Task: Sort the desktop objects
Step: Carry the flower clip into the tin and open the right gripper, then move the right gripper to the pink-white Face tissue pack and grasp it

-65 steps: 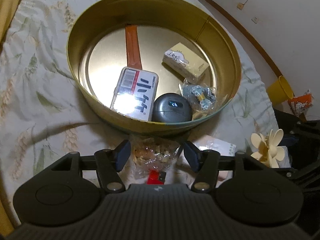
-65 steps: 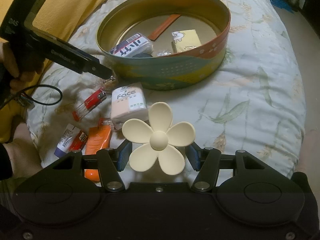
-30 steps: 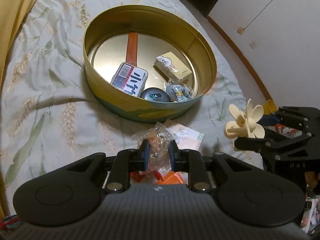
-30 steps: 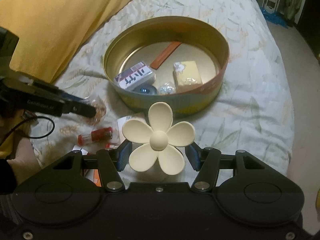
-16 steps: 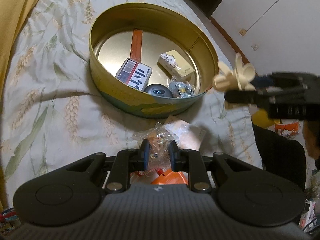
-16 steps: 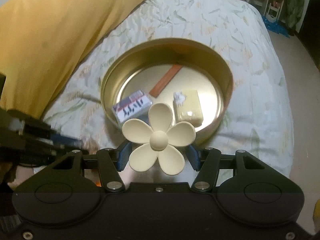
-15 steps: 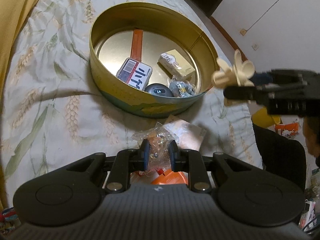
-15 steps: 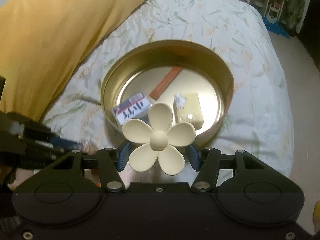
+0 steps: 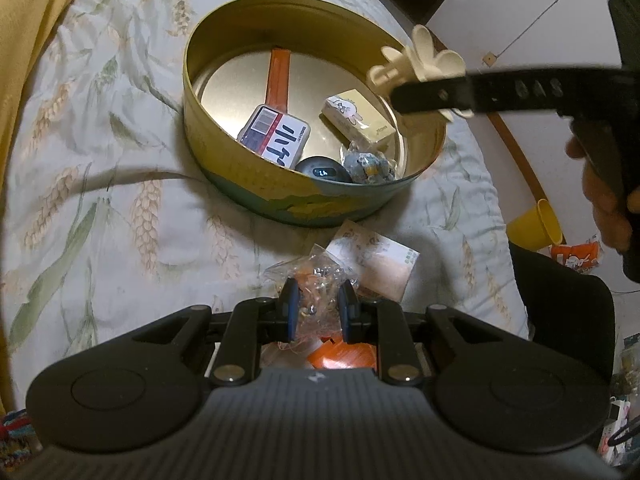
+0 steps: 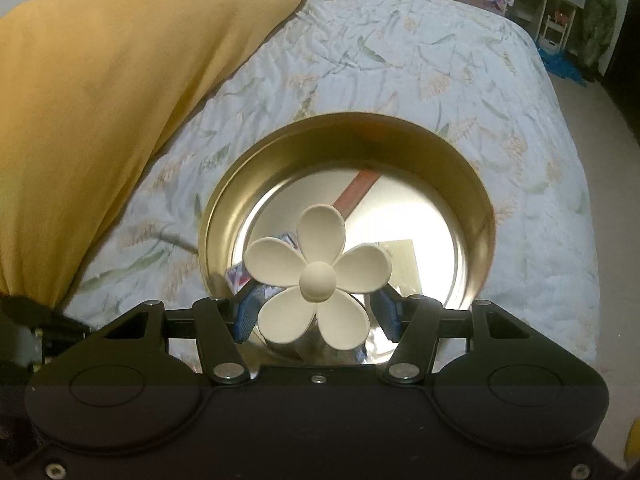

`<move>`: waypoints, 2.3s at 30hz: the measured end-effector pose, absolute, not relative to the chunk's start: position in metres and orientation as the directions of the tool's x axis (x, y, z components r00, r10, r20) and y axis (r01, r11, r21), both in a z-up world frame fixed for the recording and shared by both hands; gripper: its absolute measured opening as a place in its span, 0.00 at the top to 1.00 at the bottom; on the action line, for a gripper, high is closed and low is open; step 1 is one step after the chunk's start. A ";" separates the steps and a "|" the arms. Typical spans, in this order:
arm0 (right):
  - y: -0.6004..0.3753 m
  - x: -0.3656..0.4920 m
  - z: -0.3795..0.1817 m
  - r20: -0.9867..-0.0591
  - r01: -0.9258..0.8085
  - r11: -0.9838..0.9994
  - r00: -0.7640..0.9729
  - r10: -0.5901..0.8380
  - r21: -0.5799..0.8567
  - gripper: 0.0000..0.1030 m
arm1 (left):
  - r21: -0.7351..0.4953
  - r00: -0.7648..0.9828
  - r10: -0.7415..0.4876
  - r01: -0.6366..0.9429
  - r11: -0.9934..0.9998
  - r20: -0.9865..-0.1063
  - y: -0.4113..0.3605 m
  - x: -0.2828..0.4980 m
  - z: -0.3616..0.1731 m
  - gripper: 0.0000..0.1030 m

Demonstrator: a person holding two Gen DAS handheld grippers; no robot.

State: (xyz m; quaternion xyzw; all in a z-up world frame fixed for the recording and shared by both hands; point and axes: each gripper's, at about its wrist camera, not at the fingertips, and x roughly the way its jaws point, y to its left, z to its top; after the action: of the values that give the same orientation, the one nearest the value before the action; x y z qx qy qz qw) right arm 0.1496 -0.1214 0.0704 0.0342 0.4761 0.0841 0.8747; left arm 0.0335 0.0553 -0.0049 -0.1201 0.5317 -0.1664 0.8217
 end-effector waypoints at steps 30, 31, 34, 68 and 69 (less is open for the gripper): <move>-0.103 0.084 0.038 -0.868 -0.196 0.973 0.456 0.199 0.121 0.19 | -0.344 0.373 -0.359 0.108 0.933 -0.856 0.061 0.035 -0.010 0.78; -0.101 0.083 0.034 -0.871 -0.200 0.972 0.449 0.199 0.119 0.19 | -0.345 0.370 -0.358 0.103 0.933 -0.857 0.062 0.035 -0.010 0.78; -0.097 0.084 0.022 -0.885 -0.210 0.970 0.420 0.202 0.121 0.19 | -0.349 0.368 -0.359 0.094 0.932 -0.858 0.063 0.036 -0.011 0.78; -0.109 0.047 0.012 -0.883 -0.188 0.965 0.400 0.247 0.185 0.52 | -0.293 0.373 -0.319 0.126 0.948 -0.871 0.055 0.037 -0.009 0.78; -0.112 0.044 0.013 -0.880 -0.179 0.966 0.406 0.247 0.189 0.52 | -0.288 0.376 -0.316 0.128 0.949 -0.871 0.055 0.038 -0.008 0.78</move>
State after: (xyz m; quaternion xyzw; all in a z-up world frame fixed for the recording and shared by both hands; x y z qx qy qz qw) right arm 0.0439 -0.1121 0.0132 0.0322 0.5299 0.1272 0.8378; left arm 0.0379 0.0546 -0.0081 -0.0863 0.5422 -0.1346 0.8249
